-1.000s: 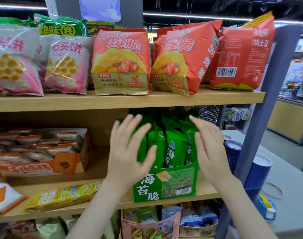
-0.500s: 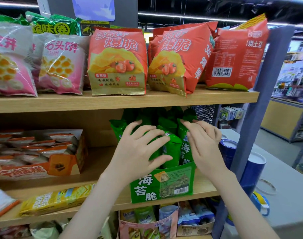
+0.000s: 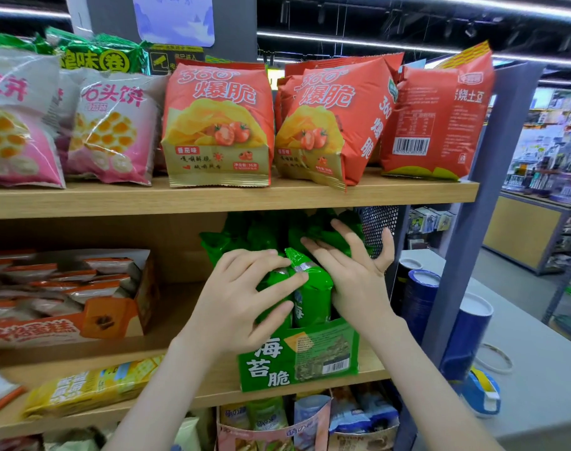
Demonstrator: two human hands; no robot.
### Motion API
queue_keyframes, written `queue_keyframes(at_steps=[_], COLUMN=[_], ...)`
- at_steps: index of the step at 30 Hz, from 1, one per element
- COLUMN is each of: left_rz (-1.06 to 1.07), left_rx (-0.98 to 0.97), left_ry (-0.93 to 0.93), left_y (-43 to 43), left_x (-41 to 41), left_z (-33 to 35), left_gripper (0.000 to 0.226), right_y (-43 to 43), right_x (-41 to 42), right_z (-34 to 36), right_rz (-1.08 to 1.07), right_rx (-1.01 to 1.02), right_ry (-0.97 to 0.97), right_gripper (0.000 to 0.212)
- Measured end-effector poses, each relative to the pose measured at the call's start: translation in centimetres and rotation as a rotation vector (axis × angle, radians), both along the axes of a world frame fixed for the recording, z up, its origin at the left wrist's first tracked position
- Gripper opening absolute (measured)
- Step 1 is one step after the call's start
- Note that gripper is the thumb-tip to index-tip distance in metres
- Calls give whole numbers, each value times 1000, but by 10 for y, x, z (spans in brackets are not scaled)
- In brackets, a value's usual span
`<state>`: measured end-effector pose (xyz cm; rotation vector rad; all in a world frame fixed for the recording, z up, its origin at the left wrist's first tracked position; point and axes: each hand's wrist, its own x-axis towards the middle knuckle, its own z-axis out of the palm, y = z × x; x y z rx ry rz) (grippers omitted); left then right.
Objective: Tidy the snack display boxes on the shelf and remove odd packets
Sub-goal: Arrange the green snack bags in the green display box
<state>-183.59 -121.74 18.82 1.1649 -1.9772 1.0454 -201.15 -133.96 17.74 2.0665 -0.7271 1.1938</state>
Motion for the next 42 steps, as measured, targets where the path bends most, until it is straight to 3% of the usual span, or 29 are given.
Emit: queue_keyframes(at_steps=[5, 13, 15, 19, 27, 42], left_rz=[-42, -28, 43, 171, 307, 274], left_rx=[6, -61, -87, -139, -166, -122], left_ry=[39, 151, 172, 261, 218, 209], left_y=[1, 3, 5, -2, -28, -30], left_x=[12, 29, 22, -12, -11, -8], left_z=[-2, -13, -15, -24, -30, -29], left_gripper=[33, 27, 32, 62, 59, 61], right_y=[-1, 11, 11, 6, -13, -14], right_x=[2, 16, 20, 23, 23, 11], right_z=[-6, -2, -5, -6, -6, 7], right_rz=[155, 234, 244, 311, 356, 413], right_rx=[-111, -332, -332, -313, -311, -217], right_ry=[-118, -190, -240, -292, -368, -481], right_gripper=[40, 27, 25, 27, 32, 38])
